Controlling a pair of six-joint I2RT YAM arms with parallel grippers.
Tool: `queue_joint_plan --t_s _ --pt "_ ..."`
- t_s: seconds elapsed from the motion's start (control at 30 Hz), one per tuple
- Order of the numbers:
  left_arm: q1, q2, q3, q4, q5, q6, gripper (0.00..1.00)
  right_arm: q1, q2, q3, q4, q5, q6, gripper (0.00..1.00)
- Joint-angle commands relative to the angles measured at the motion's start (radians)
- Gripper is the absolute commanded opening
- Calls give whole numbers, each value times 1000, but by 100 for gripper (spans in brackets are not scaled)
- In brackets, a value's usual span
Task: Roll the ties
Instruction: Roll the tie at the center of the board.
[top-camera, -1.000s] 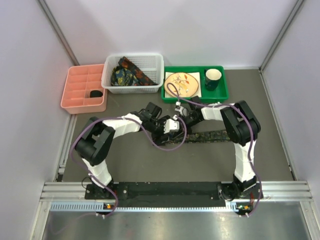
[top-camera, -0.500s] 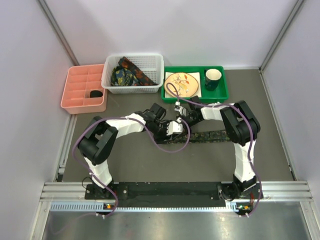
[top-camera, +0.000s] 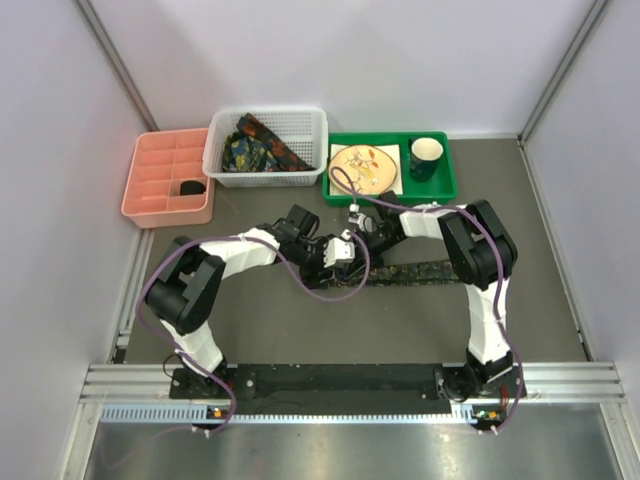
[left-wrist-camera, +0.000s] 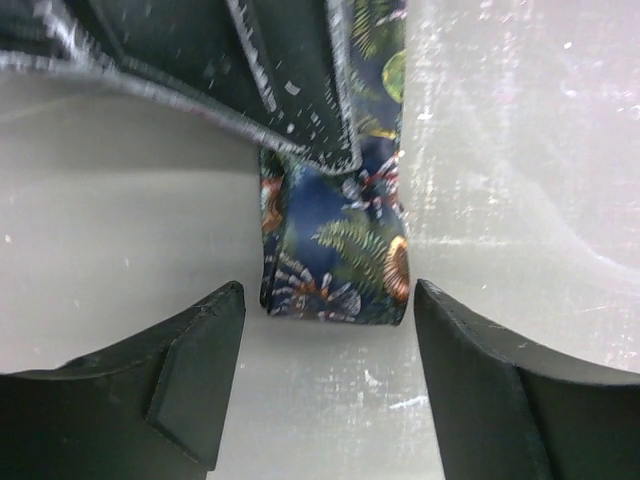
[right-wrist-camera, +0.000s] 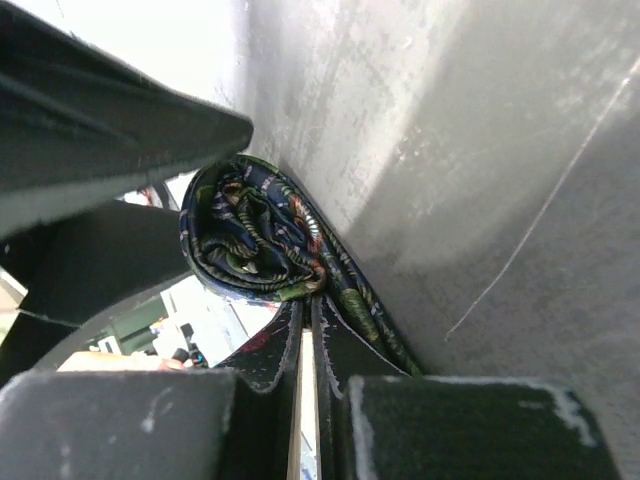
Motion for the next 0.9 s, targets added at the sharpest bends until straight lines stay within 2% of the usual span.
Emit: queue_joint_plan --t_s 0.0,0.07,0.1,0.2,0.47,0.7,0.87 --pt "-9 -8 26 20 63 58 67 17 44 23 -35 104 -59 0" --pt "-9 3 46 -9 78 75 61 18 48 23 -36 113 -58 0" --pt "-9 3 49 -13 82 77 54 17 50 23 -35 116 -55 0" --pt "-10 -9 66 -41 109 85 42 18 61 27 -38 121 -53 0" --pt "-70 -5 129 -1 130 -43 40 18 64 26 -19 102 -29 0" --pt "-127 110 186 22 -8 -122 41 18 41 1 19 78 -6 0" --pt "-151 167 200 -27 -109 -80 41 17 35 -9 34 69 -4 0"
